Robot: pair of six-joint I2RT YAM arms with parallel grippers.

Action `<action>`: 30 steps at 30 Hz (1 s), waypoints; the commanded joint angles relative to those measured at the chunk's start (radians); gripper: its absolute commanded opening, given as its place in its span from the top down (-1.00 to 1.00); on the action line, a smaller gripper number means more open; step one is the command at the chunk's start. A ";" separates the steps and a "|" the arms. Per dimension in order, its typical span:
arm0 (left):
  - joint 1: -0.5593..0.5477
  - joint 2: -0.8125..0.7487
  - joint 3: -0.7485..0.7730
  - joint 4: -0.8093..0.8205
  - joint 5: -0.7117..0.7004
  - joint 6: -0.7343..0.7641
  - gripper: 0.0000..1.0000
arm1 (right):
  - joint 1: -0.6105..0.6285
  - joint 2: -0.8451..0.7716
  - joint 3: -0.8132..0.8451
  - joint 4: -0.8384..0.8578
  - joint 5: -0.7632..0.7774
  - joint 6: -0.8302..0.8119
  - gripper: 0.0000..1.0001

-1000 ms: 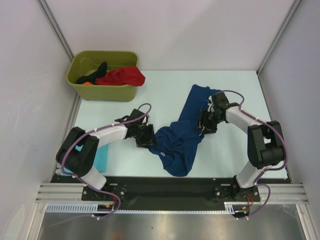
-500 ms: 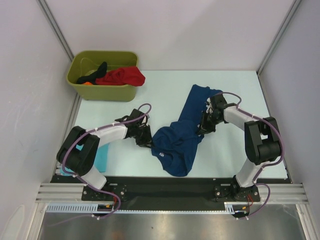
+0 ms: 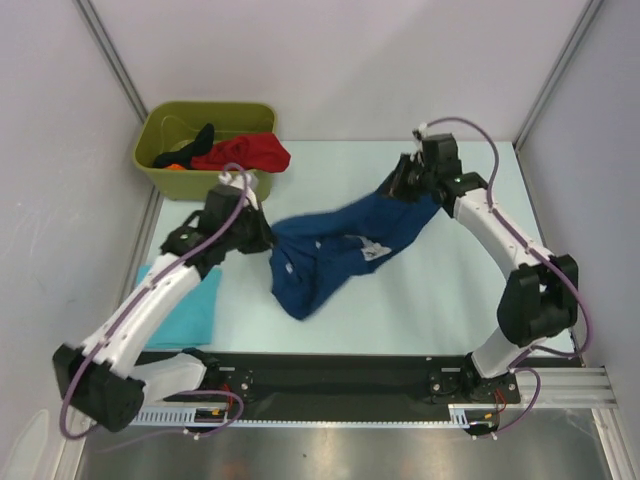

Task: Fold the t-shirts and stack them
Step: Flatten the tshirt out

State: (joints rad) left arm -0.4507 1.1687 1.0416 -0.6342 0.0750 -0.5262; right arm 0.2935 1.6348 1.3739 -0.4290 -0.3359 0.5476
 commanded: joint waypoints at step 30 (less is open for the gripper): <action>0.018 -0.434 0.941 -0.019 -0.113 0.212 1.00 | 0.325 0.057 0.820 0.417 0.100 0.173 1.00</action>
State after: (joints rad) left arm -0.4404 0.7269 2.0266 -0.7719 -0.0696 -0.3134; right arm 0.6678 1.6203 2.1700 -0.0368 -0.3386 0.6785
